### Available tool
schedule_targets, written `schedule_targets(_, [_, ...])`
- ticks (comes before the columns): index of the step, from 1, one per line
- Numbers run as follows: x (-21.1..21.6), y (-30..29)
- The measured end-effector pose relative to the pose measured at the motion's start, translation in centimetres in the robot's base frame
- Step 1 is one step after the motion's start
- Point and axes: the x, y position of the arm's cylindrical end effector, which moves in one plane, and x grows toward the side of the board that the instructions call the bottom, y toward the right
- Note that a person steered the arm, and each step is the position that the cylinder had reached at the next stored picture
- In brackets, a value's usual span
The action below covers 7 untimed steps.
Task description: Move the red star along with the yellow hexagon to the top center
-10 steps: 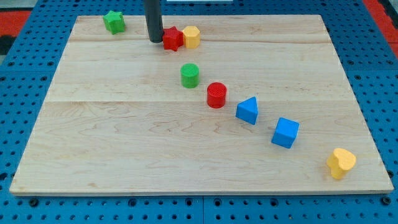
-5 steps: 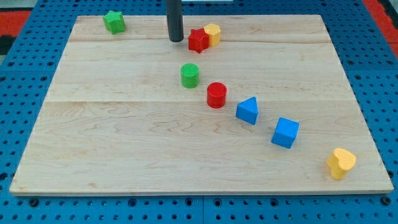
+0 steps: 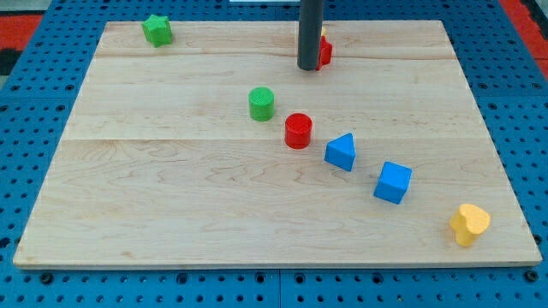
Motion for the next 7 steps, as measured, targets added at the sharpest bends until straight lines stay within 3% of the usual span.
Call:
schedule_targets(2, [-1.8,5.8])
schedule_targets(5, [-6.5,6.7])
schedule_targets(6, [-6.1,6.7])
schedule_targets(7, [-4.7,11.1])
